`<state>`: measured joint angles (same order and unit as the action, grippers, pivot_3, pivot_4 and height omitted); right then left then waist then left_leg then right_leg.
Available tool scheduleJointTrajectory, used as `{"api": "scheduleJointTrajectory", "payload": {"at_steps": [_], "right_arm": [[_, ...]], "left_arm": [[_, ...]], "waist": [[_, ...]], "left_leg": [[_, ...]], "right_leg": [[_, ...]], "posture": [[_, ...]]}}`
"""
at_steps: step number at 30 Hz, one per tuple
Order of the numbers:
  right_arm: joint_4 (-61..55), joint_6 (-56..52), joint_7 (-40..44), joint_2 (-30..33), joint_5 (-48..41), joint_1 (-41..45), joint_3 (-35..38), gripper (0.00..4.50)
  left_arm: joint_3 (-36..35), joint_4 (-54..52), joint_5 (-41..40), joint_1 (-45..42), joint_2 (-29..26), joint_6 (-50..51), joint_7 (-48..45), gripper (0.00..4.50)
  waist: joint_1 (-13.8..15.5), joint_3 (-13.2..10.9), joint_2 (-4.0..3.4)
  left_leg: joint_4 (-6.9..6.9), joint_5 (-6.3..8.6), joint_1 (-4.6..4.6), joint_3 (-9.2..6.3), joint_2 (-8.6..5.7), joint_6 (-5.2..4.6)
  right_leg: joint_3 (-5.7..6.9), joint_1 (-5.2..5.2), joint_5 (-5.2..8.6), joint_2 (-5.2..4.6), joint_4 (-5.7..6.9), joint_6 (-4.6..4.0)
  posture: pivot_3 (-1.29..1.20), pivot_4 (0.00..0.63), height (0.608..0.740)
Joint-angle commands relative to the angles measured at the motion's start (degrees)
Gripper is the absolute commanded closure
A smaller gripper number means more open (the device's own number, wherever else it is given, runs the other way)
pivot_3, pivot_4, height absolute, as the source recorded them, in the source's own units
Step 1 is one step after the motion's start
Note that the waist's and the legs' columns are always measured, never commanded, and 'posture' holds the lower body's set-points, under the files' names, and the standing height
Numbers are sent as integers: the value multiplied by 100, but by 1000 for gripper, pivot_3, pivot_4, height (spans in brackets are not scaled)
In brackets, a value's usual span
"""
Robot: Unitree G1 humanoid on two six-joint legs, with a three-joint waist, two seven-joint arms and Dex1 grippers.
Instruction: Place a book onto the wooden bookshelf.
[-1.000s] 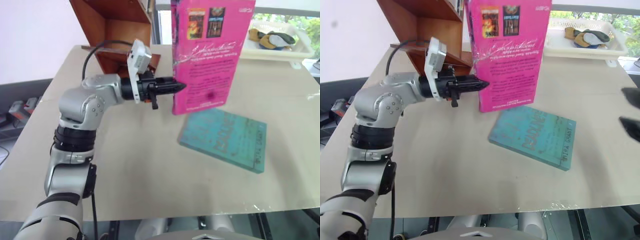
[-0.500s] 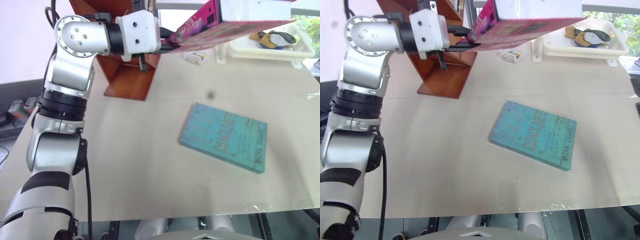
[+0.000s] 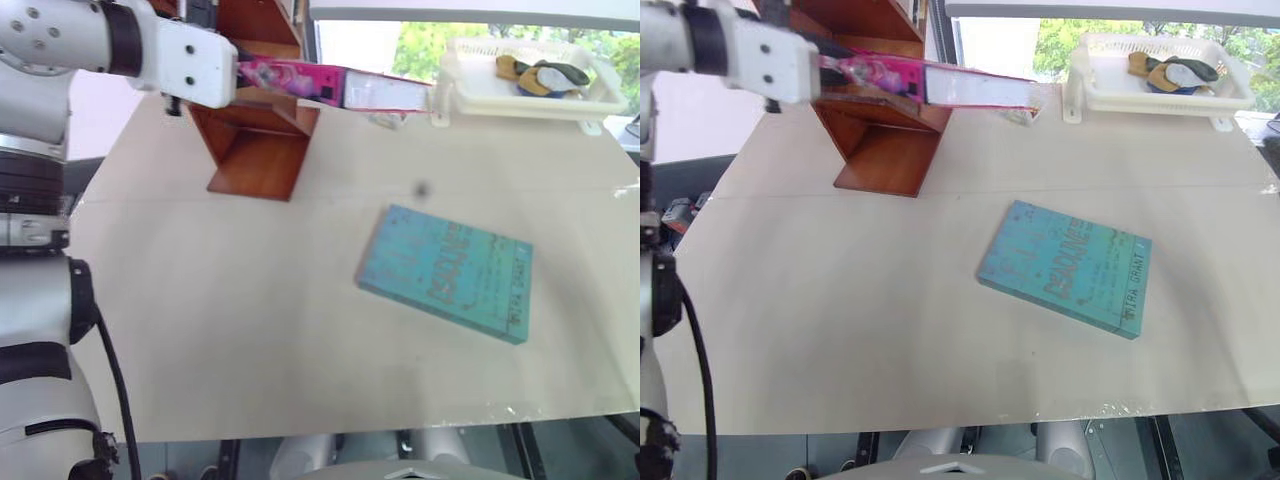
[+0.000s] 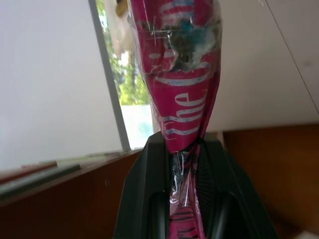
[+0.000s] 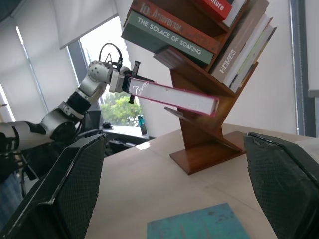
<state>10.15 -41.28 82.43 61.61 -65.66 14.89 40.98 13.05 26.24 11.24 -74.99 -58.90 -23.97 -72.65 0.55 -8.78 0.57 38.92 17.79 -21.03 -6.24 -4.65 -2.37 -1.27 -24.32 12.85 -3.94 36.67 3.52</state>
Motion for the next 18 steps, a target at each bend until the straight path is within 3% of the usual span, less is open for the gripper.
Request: {"api": "scheduleJointTrajectory", "payload": {"at_steps": [1, 9, 18], "right_arm": [[409, 5, 415, 266, 211, 445, -252, 0], [983, 134, 879, 159, 665, 1223, -894, 0], [915, 51, 943, 251, 726, 1241, -786, 0]], "left_arm": [[-283, -250, 69, -97, -401, 288, -120, 4264], [-284, -375, 453, 263, -1015, 632, -126, 4264], [-149, 67, 1013, 303, -914, 345, 445, 4264]], "waist": [[-9, -1, 1], [-59, -3, -1], [-125, -2, -2]], "left_leg": [[1, 0, -1, -1, 1, 0], [14, 0, -18, -4, 0, 0], [37, 0, -89, -15, -8, 1]], "right_leg": [[2, -1, 0, 0, 3, 0], [6, -15, 0, -2, 14, 0], [18, -84, -1, -10, 33, -1]], "posture": [[0, 150, 740], [0, 150, 740], [0, 150, 740]]}}
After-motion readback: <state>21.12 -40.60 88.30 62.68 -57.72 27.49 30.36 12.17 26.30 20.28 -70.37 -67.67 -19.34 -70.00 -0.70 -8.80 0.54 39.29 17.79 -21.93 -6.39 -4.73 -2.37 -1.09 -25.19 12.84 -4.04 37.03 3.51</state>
